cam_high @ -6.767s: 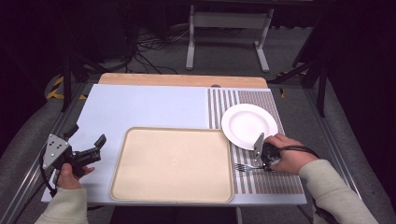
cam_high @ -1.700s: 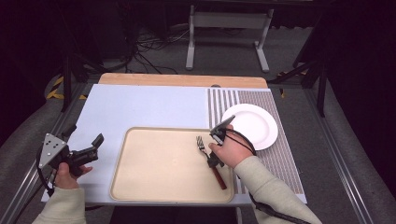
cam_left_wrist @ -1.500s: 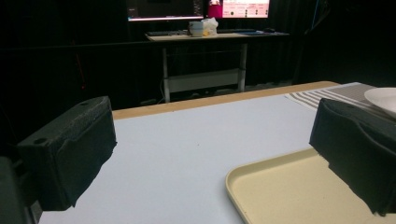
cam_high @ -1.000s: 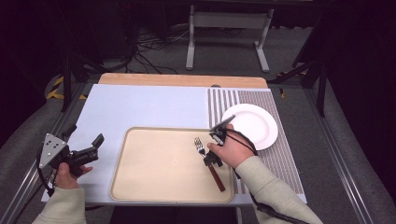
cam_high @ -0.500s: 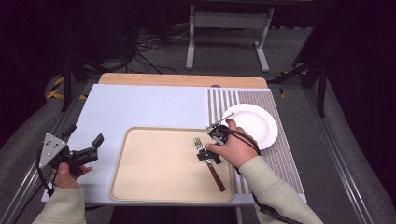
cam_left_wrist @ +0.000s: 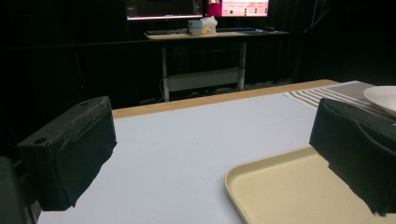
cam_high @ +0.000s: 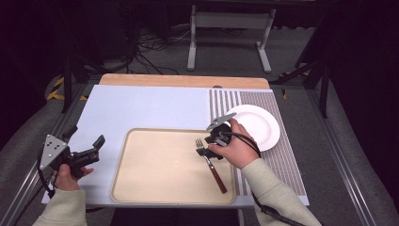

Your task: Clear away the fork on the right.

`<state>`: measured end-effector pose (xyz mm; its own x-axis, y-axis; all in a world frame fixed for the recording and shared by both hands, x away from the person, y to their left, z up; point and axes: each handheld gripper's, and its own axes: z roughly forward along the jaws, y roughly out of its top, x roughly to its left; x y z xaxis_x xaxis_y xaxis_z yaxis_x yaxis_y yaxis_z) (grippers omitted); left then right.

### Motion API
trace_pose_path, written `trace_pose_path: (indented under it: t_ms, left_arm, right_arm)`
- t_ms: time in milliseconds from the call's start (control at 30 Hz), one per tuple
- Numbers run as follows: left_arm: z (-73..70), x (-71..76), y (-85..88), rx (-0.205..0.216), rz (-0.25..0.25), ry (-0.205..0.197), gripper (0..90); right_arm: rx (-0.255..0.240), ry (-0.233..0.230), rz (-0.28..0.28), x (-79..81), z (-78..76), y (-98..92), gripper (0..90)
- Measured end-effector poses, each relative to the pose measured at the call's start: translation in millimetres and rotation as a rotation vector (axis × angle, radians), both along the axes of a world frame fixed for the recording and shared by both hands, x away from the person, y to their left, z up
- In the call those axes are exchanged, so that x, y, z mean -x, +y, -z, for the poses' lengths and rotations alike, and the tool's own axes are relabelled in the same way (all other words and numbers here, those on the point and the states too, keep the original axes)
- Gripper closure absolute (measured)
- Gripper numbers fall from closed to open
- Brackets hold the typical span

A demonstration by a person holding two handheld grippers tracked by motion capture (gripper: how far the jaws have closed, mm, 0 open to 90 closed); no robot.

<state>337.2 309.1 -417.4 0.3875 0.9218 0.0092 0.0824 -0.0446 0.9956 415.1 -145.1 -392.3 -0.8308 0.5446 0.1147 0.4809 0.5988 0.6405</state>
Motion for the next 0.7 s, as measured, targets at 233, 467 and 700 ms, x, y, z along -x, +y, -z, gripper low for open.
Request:
trace_pose_path:
  t_ms: [233, 467, 700]
  left_arm:
    - [0.2, -0.2, -0.1, 0.001, 0.001, 0.001, 0.9]
    - [0.5, -0.2, 0.2, 0.004, 0.005, 0.001, 1.0]
    - [0.2, -0.1, 0.4, 0.002, 0.003, 0.001, 1.0]
  right_arm:
    - [0.036, -0.072, -0.122, -5.7, 3.9, 3.8, 67.1]
    - [0.045, -0.066, -0.194, -10.6, 10.1, 6.9, 89.7]
    - [0.066, -0.072, -0.205, -14.7, 20.1, 11.2, 89.9]
